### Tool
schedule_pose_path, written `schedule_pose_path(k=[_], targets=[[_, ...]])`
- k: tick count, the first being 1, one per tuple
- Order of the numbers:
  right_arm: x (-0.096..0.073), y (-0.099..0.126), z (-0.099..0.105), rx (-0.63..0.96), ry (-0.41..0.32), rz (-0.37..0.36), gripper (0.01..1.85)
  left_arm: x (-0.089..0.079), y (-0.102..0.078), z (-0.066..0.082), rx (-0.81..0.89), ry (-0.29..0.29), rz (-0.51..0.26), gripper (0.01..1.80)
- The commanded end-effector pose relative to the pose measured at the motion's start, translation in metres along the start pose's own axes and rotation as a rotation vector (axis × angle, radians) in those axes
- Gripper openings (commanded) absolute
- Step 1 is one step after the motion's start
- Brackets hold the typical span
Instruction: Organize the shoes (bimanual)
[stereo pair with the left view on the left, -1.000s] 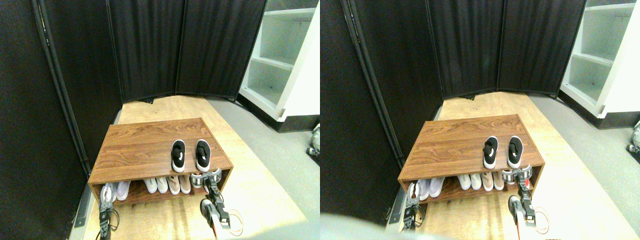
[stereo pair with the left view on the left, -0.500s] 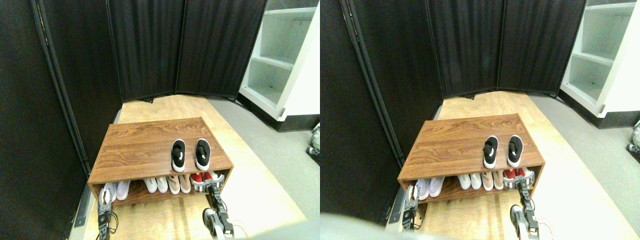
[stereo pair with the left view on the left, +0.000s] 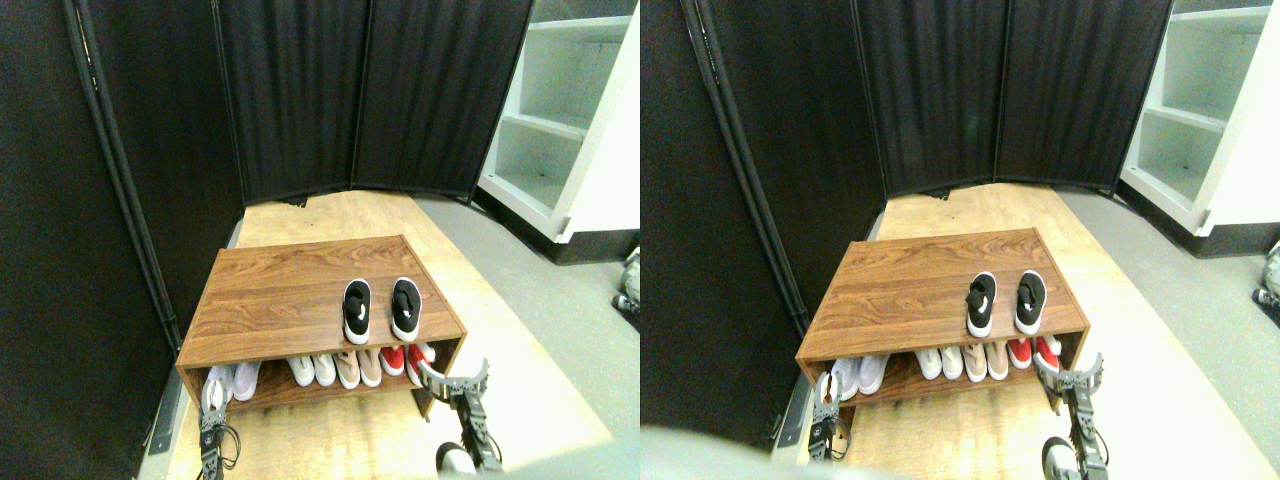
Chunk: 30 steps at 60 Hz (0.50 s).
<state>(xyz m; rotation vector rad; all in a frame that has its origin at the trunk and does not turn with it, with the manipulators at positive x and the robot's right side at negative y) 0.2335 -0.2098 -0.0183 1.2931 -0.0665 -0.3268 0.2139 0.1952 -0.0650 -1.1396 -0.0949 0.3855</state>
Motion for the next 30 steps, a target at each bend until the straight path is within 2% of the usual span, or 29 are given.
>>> schedule_pose_path(k=[1,5,12,18,25,30], targets=[[0.002,0.019,0.012,-0.098,-0.062,0.063,0.01,0.0,-0.008,0.002,-0.009,-0.009,-0.043,0.07],[0.01,0.023,0.022,-0.219,-0.102,0.104,0.01,-0.001,-0.008,0.003,-0.005,-0.01,-0.044,0.08],[0.028,0.027,0.031,-0.197,-0.111,0.111,0.01,-0.001,-0.009,0.003,-0.002,-0.014,-0.043,0.08],[0.045,0.032,0.038,-0.213,-0.136,0.085,0.01,-0.002,-0.009,0.003,-0.005,-0.017,-0.045,0.09],[0.072,0.033,0.046,-0.214,-0.106,0.117,0.01,-0.001,-0.009,0.004,0.002,-0.018,-0.045,0.1],[0.086,0.03,0.047,-0.189,-0.089,0.108,0.01,-0.001,-0.009,0.005,-0.003,-0.02,-0.044,0.09]])
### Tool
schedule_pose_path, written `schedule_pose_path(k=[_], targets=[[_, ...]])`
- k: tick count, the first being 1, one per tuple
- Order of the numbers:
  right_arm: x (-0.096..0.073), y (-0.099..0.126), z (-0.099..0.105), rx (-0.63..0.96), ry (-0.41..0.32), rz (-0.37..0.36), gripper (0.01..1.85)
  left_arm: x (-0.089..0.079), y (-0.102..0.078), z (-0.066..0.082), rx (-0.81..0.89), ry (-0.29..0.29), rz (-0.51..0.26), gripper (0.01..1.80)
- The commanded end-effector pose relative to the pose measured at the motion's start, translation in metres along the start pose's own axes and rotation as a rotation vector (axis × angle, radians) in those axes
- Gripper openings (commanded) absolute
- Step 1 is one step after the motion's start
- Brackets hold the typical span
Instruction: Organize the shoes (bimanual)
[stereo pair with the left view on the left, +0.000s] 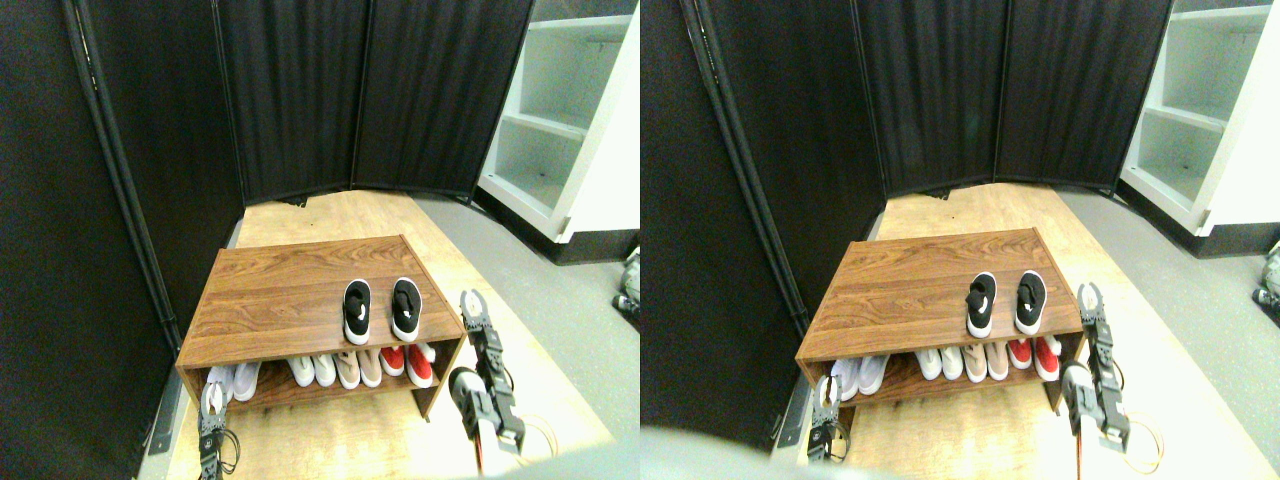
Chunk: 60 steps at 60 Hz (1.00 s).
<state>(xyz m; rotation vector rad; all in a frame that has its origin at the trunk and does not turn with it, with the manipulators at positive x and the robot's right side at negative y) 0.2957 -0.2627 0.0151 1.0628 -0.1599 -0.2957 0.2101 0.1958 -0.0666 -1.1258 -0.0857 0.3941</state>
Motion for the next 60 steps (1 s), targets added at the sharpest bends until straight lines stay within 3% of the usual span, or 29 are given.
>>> schedule_pose_path(k=[1,14,15,21,25,42,47,60], targets=[[0.021,-0.005,0.0,0.006,-0.001,0.013,0.01,0.002,-0.012,0.004,-0.018,-0.021,-0.054,0.09],[0.05,-0.024,-0.016,0.043,0.006,-0.096,0.01,0.004,-0.011,0.007,-0.016,-0.024,-0.058,0.08],[0.055,-0.029,-0.019,0.077,0.017,-0.13,0.01,0.005,-0.011,0.008,-0.007,-0.024,-0.061,0.09],[0.063,-0.038,-0.028,0.089,0.036,-0.151,0.01,0.007,-0.01,0.008,-0.011,-0.027,-0.063,0.08],[0.061,-0.04,-0.036,0.098,0.053,-0.185,0.01,0.007,-0.009,0.009,-0.018,-0.034,-0.06,0.07],[0.061,-0.041,-0.063,0.111,0.104,-0.184,0.01,0.008,-0.007,0.012,-0.013,-0.057,-0.072,0.05],[0.061,-0.041,-0.07,0.12,0.112,-0.229,0.01,0.008,-0.005,0.013,-0.006,-0.065,-0.082,0.05],[0.057,-0.041,-0.089,0.103,0.163,-0.205,0.01,0.005,-0.001,0.017,-0.003,-0.088,-0.092,0.03]])
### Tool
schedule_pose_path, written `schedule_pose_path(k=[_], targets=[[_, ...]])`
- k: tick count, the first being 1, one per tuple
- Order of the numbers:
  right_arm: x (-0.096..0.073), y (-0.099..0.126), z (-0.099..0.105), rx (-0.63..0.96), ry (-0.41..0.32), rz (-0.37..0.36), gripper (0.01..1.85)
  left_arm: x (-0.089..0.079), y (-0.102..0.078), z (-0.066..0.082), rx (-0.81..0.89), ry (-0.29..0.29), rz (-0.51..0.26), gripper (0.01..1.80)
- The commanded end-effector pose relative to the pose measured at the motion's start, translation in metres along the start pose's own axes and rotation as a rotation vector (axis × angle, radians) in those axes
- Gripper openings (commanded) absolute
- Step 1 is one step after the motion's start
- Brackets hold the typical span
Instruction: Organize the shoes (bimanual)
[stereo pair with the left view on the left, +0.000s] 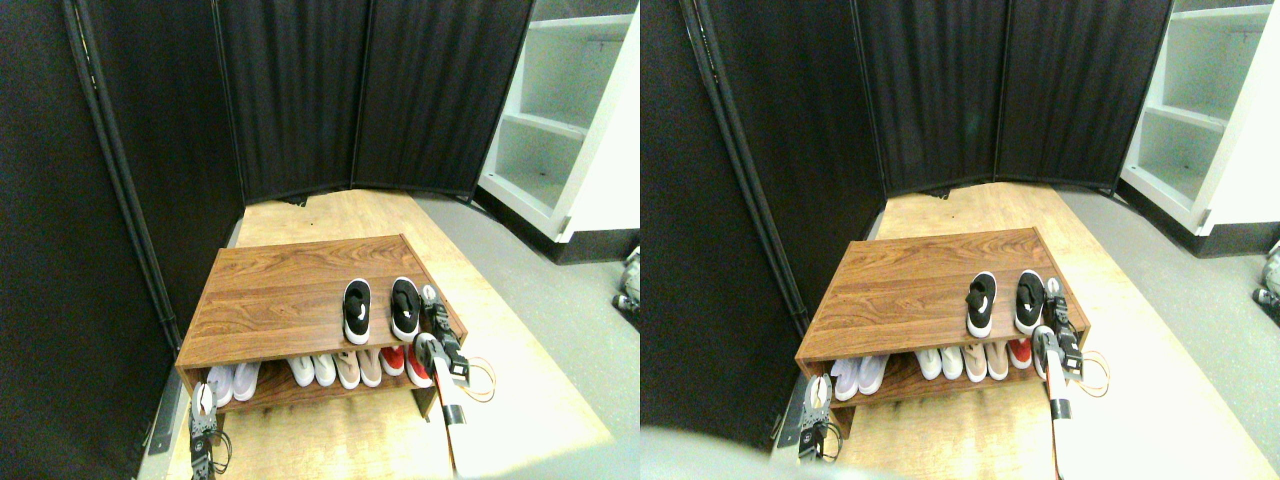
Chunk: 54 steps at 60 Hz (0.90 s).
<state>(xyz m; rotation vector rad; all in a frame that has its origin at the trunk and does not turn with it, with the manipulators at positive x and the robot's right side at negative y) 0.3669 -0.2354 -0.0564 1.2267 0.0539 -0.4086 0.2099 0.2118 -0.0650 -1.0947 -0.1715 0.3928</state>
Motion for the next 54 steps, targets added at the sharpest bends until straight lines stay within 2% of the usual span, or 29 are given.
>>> schedule_pose_path(k=[1,5,14,30,37,47,54], targets=[[0.0,-0.005,-0.014,-0.022,0.03,0.002,0.01,0.0,-0.006,0.003,-0.019,-0.018,-0.045,0.03],[0.0,-0.007,-0.02,-0.01,0.031,-0.008,0.01,-0.002,-0.005,0.003,-0.007,-0.023,-0.051,0.03],[-0.001,-0.011,-0.024,0.015,0.06,0.019,0.01,-0.005,-0.004,0.004,-0.006,-0.028,-0.054,0.04],[-0.008,-0.016,-0.035,0.025,0.07,-0.003,0.01,-0.01,-0.005,0.004,-0.013,-0.03,-0.056,0.02],[-0.008,-0.021,-0.04,0.018,0.084,0.027,0.01,-0.013,-0.005,0.004,-0.01,-0.03,-0.059,0.01],[-0.013,-0.02,-0.048,0.058,0.09,-0.004,0.01,-0.016,-0.007,0.004,-0.018,-0.037,-0.057,0.01],[-0.015,-0.02,-0.05,0.039,0.097,0.007,0.01,-0.017,-0.006,0.004,-0.004,-0.035,-0.063,0.01]])
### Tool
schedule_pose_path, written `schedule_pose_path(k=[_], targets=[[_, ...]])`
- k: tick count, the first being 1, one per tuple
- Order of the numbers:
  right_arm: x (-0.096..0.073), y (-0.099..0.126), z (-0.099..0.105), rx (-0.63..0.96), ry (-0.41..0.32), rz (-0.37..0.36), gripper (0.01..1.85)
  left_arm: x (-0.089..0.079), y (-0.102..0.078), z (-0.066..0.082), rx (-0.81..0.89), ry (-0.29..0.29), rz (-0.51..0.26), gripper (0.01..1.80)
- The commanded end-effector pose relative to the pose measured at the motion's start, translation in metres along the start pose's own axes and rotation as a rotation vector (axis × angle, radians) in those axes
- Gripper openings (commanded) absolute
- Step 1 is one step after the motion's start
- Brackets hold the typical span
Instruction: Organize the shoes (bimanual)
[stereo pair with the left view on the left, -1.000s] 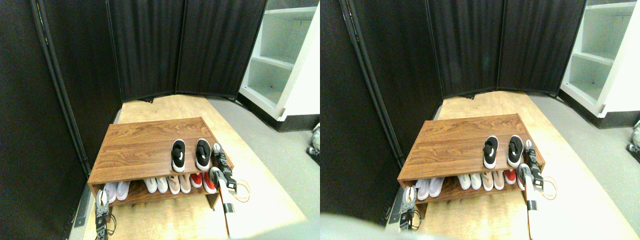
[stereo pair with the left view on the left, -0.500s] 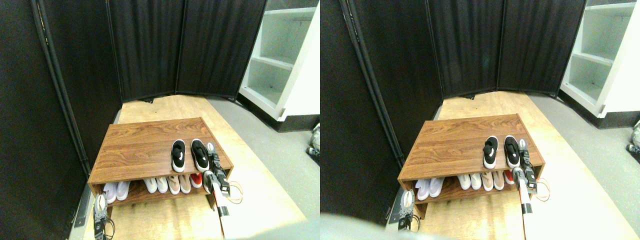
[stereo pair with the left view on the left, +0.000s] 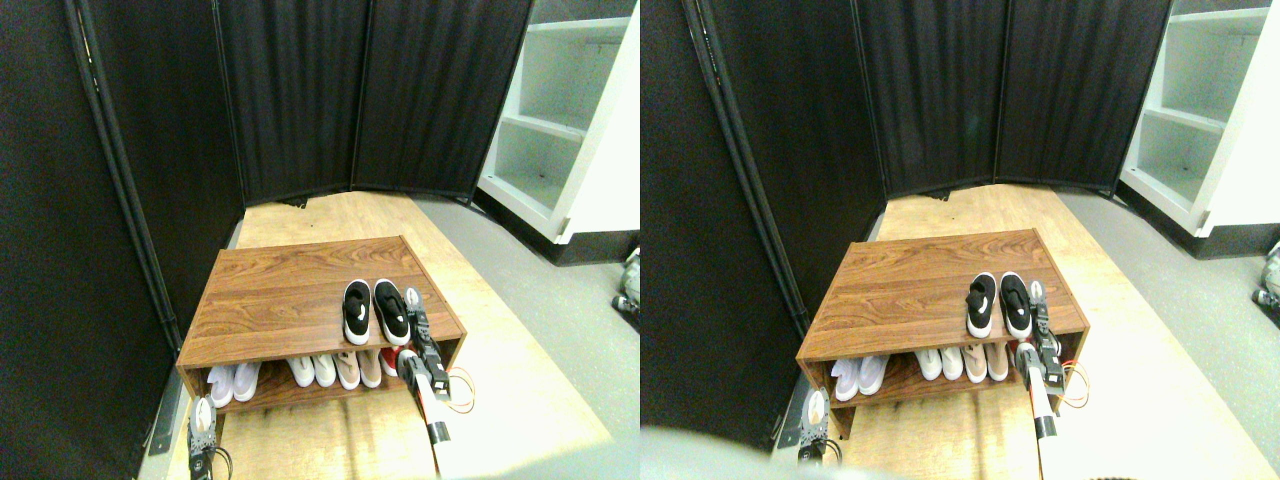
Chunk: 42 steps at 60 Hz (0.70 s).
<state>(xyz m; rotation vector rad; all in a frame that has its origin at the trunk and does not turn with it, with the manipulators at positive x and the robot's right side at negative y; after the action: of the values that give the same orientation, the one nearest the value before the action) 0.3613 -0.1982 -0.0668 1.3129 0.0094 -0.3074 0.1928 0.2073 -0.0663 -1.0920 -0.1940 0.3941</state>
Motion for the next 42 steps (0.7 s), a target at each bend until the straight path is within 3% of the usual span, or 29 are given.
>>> schedule_pose_path(k=[1,42], targets=[[-0.004,-0.02,-0.012,-0.04,0.059,-0.092,0.01,0.001,-0.009,0.003,-0.002,-0.013,-0.053,0.01],[-0.014,-0.021,-0.038,-0.01,0.106,-0.113,0.01,0.009,-0.008,0.003,-0.019,-0.003,-0.051,0.02]])
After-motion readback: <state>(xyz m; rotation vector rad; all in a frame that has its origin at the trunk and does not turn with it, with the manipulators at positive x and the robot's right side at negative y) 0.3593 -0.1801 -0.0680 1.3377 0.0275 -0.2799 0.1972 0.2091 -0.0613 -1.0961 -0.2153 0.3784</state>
